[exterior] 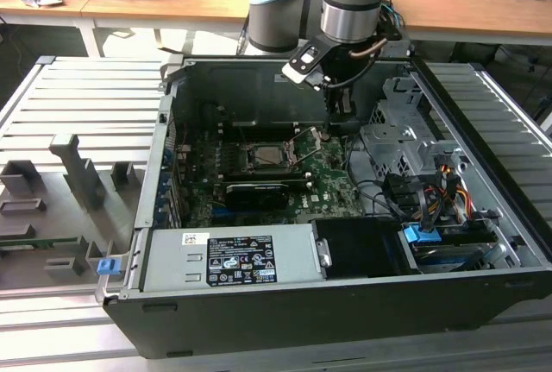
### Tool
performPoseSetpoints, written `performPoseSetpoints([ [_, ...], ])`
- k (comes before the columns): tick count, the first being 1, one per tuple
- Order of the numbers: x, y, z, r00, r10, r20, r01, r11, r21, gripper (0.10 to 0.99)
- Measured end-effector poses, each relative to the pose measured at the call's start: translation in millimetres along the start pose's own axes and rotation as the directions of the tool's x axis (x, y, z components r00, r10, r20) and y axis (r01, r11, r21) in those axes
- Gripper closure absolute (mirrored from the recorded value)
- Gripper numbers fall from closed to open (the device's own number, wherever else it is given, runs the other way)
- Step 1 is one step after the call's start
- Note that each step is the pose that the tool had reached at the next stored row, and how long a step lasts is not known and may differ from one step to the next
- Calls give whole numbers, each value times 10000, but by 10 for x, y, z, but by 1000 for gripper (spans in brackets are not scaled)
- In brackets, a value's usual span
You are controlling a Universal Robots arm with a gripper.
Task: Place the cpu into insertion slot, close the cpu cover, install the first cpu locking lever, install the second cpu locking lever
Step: 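Close the cpu cover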
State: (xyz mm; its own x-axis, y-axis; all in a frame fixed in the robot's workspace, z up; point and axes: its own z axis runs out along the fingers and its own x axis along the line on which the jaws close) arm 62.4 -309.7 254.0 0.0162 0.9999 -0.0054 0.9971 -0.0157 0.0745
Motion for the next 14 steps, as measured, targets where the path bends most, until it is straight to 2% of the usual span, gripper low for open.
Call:
performPoseSetpoints([
  [6, 1, -18, 132, 10000, 0, -1, 0, 10000, -2, 980],
  [8, 0, -18, 132, 10000, -1, 4, 1, 10000, 28, 980],
  [14, 0, -36, 114, 10000, 0, -20, 1, 9998, 221, 980],
])
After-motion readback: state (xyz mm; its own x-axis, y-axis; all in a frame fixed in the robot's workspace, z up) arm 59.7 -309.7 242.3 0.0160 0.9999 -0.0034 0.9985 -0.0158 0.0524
